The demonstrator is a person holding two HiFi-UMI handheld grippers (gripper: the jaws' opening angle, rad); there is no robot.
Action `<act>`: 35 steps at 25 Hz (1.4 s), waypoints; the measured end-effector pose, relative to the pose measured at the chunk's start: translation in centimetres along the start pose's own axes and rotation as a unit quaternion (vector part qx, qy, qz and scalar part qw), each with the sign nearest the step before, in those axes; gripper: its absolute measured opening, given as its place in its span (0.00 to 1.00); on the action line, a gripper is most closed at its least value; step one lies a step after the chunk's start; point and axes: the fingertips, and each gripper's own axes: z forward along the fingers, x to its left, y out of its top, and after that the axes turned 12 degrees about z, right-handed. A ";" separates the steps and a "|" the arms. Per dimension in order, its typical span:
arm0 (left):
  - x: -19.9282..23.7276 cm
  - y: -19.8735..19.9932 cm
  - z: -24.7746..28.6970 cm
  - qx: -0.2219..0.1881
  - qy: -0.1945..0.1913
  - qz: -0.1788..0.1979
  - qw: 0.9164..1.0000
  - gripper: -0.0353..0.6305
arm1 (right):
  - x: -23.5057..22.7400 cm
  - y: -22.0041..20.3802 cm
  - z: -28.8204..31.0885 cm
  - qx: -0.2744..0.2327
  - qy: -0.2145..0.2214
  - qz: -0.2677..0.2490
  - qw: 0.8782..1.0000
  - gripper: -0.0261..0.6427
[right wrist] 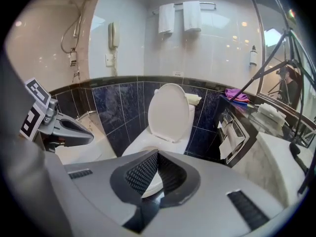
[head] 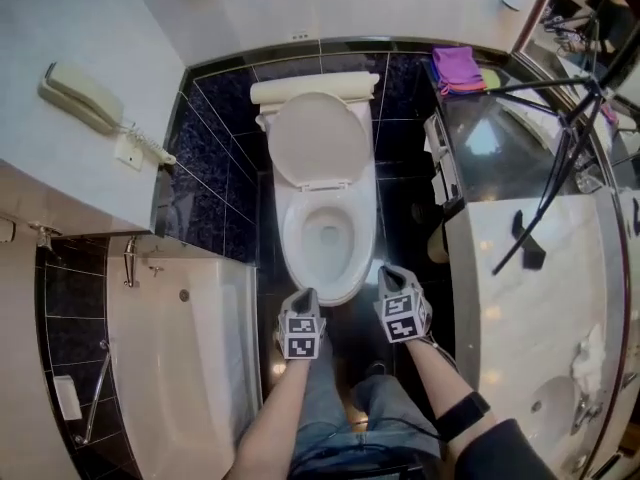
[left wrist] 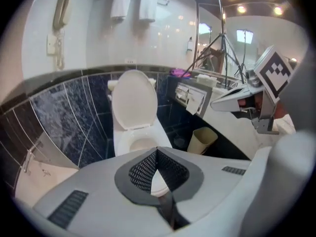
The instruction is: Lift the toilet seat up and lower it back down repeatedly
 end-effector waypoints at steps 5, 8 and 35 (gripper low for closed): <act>1.9 8.7 -7.5 -0.053 0.012 0.027 0.998 0.04 | 0.9 6.9 -6.8 -0.028 0.034 0.012 0.999 0.07; 3.1 12.7 -11.9 -0.084 0.024 0.043 0.995 0.04 | 1.2 9.5 -10.1 -0.048 0.040 0.013 0.998 0.07; 4.5 13.8 -26.9 -0.161 0.069 0.052 0.983 0.04 | -0.7 9.6 -22.7 -0.087 0.035 0.025 0.995 0.07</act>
